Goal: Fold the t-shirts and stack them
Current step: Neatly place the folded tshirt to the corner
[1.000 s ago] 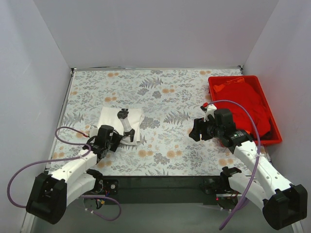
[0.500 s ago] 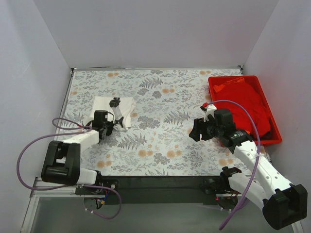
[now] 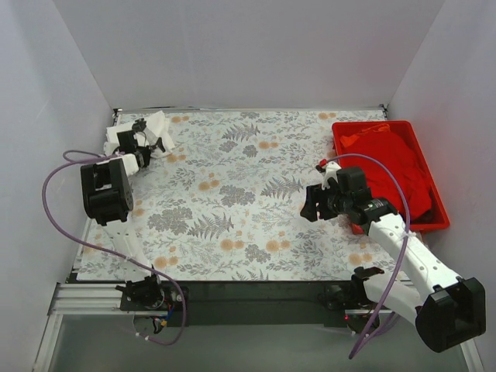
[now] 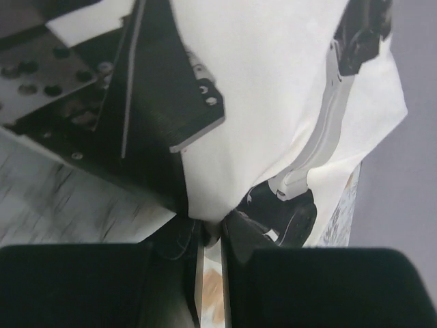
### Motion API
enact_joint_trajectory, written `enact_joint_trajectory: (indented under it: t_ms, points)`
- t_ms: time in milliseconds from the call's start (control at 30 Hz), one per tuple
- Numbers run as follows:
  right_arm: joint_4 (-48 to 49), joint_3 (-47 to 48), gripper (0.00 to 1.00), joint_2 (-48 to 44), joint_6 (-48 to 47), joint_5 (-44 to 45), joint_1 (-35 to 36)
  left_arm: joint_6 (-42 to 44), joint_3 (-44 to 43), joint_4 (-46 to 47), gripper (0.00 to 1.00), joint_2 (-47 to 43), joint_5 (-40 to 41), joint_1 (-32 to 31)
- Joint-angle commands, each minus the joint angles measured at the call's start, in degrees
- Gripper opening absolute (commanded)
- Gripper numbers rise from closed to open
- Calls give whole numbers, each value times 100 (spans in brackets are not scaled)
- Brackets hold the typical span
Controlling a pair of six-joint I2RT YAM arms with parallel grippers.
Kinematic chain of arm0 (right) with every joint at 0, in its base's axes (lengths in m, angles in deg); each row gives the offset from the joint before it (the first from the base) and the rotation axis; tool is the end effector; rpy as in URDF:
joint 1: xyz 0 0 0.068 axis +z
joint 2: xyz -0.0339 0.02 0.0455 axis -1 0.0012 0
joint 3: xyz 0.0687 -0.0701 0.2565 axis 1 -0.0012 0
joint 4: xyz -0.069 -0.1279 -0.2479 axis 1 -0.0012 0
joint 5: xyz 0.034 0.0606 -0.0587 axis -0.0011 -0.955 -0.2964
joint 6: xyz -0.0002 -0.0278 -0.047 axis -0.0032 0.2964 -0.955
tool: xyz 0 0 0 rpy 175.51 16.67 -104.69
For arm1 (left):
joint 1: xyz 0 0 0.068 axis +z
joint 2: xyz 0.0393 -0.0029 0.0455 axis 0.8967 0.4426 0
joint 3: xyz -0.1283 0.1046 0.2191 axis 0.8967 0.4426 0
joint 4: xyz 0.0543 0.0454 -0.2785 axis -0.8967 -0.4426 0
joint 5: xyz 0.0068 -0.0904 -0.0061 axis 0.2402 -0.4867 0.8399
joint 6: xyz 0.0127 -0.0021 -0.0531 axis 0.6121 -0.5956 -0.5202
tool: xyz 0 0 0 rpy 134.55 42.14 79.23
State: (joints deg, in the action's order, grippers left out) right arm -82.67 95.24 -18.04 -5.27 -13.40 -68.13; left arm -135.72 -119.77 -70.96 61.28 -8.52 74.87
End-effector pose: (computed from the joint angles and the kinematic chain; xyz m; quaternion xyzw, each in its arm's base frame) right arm 0.2136 0.0948 0.2426 -0.1511 0.8962 0.2105 0.3600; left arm 0.4365 0.0913 0.1127 -0.8089 0.4448 -0.2403 0.3002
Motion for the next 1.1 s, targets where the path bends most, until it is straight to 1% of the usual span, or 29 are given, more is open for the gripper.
enact_joint_trajectory:
  t_ms: [0,100,167,300,433,500,800,900,933,1033,1067]
  points:
    - [3,354,68,167,-100,69,-18,1063,-1134,-350,0,739,-330,230]
    - [3,424,68,369,-100,69,-18,1441,-1793,-492,0,1188,-304,301]
    - [3,459,68,492,-100,60,-9,1626,-2049,-518,0,1348,-366,345]
    - [3,521,68,598,-144,60,-9,2083,-2655,-860,0,1769,-392,468]
    - [-6,539,68,633,-153,69,-9,2251,-2894,-1204,0,1919,-217,591]
    - [3,539,68,642,-153,69,-9,2303,-2877,-1213,0,1885,-111,661]
    - [-32,477,68,484,-135,95,-18,2945,-3483,-1433,0,1981,214,750]
    - [-59,460,68,414,-117,104,-9,3042,-3545,-1441,12,1964,135,750]
    - [-76,460,68,387,-109,104,-18,3042,-3519,-1459,22,1937,83,750]
    - [-138,539,68,309,-74,139,-9,2937,-3229,-1459,34,1623,-102,758]
    - [-155,565,68,282,-65,191,-9,2884,-3089,-1450,42,1490,-146,732]
